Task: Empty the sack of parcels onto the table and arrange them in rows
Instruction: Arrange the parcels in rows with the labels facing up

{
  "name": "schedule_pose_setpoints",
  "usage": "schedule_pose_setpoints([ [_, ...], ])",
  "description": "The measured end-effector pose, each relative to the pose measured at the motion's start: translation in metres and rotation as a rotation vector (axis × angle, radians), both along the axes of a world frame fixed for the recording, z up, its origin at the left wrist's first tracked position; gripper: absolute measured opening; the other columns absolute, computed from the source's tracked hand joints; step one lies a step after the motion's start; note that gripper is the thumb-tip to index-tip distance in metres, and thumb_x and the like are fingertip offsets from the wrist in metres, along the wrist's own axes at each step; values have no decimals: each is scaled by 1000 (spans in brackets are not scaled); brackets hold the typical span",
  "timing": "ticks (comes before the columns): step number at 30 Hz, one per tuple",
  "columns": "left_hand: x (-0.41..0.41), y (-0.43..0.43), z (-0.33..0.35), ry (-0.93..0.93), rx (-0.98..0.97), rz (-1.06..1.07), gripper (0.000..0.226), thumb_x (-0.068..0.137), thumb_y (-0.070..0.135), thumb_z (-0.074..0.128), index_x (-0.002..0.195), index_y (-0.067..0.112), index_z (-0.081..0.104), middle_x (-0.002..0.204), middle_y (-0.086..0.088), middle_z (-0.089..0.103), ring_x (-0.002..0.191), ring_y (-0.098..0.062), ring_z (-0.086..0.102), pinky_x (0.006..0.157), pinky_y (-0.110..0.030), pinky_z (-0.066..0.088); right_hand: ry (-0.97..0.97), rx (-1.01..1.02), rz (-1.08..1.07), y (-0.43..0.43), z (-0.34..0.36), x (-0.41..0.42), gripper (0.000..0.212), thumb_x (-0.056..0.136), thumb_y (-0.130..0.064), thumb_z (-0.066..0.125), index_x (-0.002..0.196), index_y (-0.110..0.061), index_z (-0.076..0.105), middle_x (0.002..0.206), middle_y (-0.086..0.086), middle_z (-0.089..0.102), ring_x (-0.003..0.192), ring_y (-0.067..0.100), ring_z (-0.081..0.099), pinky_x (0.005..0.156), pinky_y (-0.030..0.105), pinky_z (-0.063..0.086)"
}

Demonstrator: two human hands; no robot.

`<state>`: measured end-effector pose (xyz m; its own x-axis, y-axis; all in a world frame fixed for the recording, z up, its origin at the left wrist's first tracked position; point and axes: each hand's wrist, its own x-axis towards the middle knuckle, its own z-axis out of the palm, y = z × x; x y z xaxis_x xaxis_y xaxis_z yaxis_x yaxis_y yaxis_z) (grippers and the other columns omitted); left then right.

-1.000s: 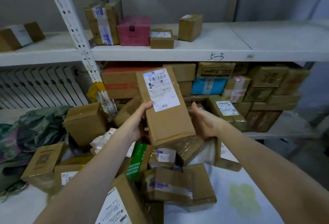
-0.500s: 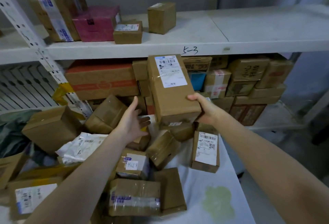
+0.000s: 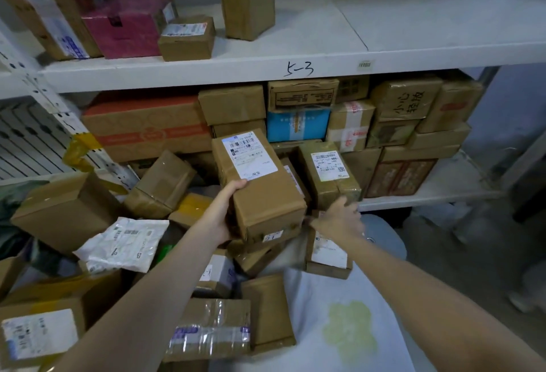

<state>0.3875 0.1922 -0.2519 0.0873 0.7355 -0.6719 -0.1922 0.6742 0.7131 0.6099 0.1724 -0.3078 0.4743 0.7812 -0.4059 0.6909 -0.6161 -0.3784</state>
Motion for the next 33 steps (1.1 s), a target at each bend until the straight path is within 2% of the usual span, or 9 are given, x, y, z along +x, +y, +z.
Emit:
schedule_pose_setpoints([
  [2,1,-3,-3,18,11,-25,57,70,47,75,120,22,62,117,-10,69,111,-32,62,99,-48,47,3,-185,14,-10,-21,-9,120,62,-66,74,148,-16,6,151,18,14,136,37,26,102,53,35],
  [5,0,-9,-11,77,19,-68,76,55,50,83,123,24,62,118,-8,69,112,-31,62,103,-50,45,-34,-213,-37,-19,-48,-18,131,65,-59,76,150,-22,-17,153,17,1,136,35,23,100,50,38],
  [9,-3,-19,-14,90,27,-98,66,63,46,81,122,22,62,118,-8,69,112,-30,62,102,-47,46,-35,-80,0,-31,-48,-7,116,69,-53,75,149,-25,-3,138,17,25,127,35,34,95,44,42],
  [11,-2,-24,-14,82,27,-92,57,71,45,77,121,21,62,117,-10,69,111,-30,62,101,-48,46,133,-44,-21,-31,-40,10,104,66,-56,76,143,-25,13,137,18,30,128,38,35,98,46,39],
  [14,3,-30,-11,76,33,-105,66,64,50,80,122,22,62,116,-9,70,109,-31,63,97,-47,48,414,-37,-6,-34,-24,35,107,43,-57,80,135,-27,34,134,8,47,123,32,45,104,44,41],
  [19,19,-60,-6,74,-1,-136,62,63,50,80,115,20,64,112,-10,69,105,-31,63,85,-43,51,568,154,-109,-59,50,62,106,56,-38,78,147,-23,26,135,7,44,120,32,46,93,42,45],
  [23,41,-85,-6,35,-9,-186,62,61,48,84,113,19,66,108,-11,72,102,-31,66,89,-44,53,342,435,-154,-59,96,68,106,65,-42,78,150,-30,15,137,7,34,129,34,35,105,45,35],
  [28,80,-107,-20,14,-98,-190,77,49,56,84,114,20,65,114,-13,67,107,-33,61,101,-50,43,-227,574,60,-40,120,53,116,60,-63,75,150,-34,7,142,18,29,129,35,33,105,46,33],
  [33,115,-117,-46,6,-147,-186,84,42,53,89,117,24,66,114,-13,70,107,-33,64,98,-52,47,-270,620,166,-17,113,68,119,59,-63,75,151,-33,6,145,18,26,131,35,31,106,45,30],
])
